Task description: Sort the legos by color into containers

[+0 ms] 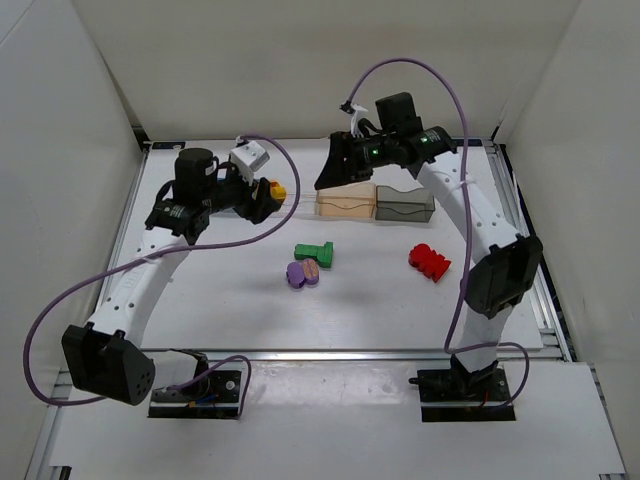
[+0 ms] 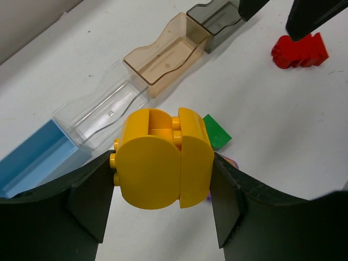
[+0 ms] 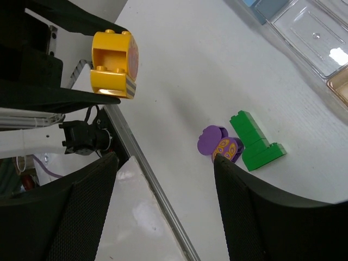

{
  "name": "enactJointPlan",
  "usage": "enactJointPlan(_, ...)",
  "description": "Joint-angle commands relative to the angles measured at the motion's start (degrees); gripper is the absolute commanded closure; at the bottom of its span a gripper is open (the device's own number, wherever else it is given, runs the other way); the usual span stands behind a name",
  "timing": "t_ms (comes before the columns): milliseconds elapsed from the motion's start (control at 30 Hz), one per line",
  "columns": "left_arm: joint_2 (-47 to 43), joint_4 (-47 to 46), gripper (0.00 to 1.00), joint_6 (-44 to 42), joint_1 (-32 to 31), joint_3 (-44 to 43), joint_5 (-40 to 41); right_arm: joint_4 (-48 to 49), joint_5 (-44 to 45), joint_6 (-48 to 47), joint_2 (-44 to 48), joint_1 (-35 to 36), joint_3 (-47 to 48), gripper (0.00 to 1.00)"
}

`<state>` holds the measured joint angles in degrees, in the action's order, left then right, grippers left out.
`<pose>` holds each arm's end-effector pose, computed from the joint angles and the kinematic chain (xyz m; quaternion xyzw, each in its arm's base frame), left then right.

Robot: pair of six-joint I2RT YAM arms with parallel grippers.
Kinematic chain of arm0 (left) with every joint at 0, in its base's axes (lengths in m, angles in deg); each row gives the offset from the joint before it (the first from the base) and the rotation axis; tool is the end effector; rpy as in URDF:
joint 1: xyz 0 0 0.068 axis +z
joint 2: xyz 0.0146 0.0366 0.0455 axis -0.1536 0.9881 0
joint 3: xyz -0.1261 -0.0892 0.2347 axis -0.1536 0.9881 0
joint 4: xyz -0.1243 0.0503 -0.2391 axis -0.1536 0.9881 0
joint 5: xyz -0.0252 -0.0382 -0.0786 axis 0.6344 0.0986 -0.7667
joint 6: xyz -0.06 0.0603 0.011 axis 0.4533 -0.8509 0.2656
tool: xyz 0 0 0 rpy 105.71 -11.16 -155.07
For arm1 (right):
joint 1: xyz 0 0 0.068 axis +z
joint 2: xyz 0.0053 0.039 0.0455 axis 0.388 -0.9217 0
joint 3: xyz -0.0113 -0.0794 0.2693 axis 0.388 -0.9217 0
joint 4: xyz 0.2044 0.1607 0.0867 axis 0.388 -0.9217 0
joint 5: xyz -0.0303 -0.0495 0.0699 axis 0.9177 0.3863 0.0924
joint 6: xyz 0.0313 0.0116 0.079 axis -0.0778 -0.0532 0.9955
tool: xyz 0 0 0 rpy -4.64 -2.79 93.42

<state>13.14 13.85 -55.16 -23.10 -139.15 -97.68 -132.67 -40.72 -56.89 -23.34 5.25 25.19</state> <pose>0.3020 -0.1182 0.3563 0.3398 0.7633 -0.2379 0.4952 0.3692 0.2517 0.3950 -0.2598 0.8100 0.4348 0.2954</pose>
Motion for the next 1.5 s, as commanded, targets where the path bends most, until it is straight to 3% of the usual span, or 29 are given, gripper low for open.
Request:
enactJointPlan(0, -1.63, -1.56, 0.85, -2.99, -1.38, -1.85, 5.93, 0.13, 1.76, 0.79, -1.70, 1.45, 3.79, 0.25)
enactJointPlan(533, -0.22, -3.42, 0.85, -2.20, -5.07, -2.29, 4.17, 4.26, -1.76, 4.12, -6.89, 4.88, 9.50, 0.24)
enactJointPlan(1200, 2.24, -6.05, 0.85, -0.17, -6.30, -3.61, 3.20, 6.02, -3.16, 5.00, -9.26, 7.43, 9.94, 0.20)
enactJointPlan(1300, 2.24, -6.23, 0.84, -0.79, -6.74, -3.61, 3.38, 6.37, -3.52, 5.35, -10.06, 7.35, 10.21, 0.22)
enactJointPlan(1467, 2.42, -6.40, 0.84, -0.88, -7.18, -3.70, 4.17, 6.72, -4.22, 6.23, -10.50, 7.35, 10.30, 0.40)
